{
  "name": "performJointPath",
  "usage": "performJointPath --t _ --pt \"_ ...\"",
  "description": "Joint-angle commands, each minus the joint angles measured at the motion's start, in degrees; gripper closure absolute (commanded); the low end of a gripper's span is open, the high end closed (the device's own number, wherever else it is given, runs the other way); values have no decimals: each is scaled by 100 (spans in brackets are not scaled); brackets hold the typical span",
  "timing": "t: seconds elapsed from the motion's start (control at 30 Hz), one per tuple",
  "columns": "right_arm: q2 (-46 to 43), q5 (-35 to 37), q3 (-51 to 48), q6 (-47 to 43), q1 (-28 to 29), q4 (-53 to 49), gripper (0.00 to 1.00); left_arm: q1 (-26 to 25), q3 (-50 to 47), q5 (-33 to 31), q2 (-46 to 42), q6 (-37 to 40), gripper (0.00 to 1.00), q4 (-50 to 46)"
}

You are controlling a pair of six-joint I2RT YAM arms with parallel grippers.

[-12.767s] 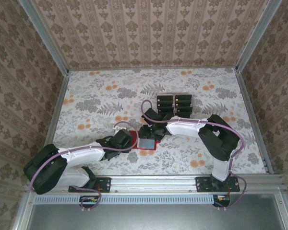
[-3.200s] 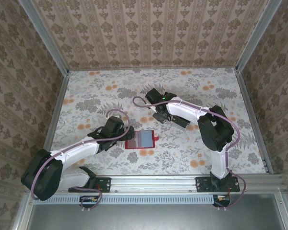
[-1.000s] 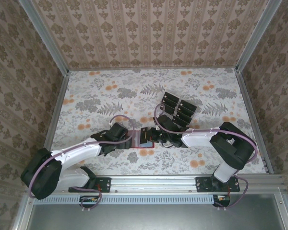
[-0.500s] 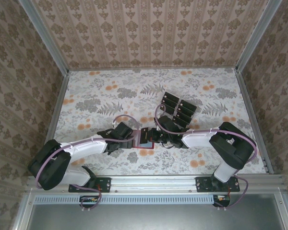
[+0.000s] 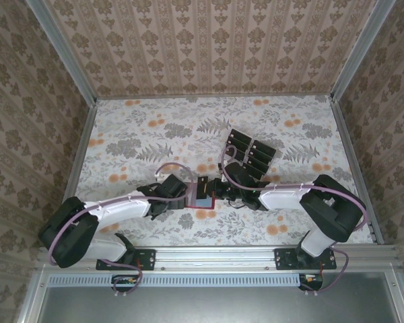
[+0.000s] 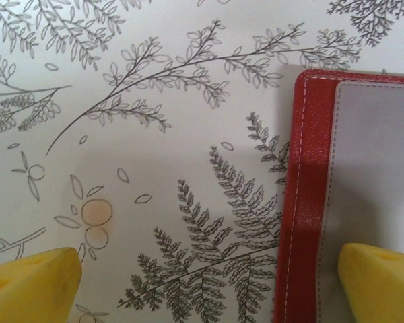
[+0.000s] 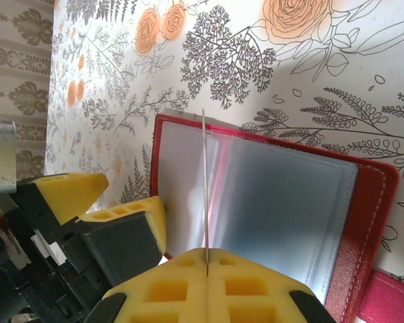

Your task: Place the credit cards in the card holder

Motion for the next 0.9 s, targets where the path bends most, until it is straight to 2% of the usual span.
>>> performJointPath --t 0.0,0.4,0.87 --pt "-67 11 -120 196 16 456 100 -24 -169 -136 -108 -223 0 -303" --pt "337 437 -291 392 310 1315 100 -61 -305 -78 -143 -289 0 -145" --pt "817 736 -371 487 538 1666 100 -65 -376 -69 -170 -286 0 -75"
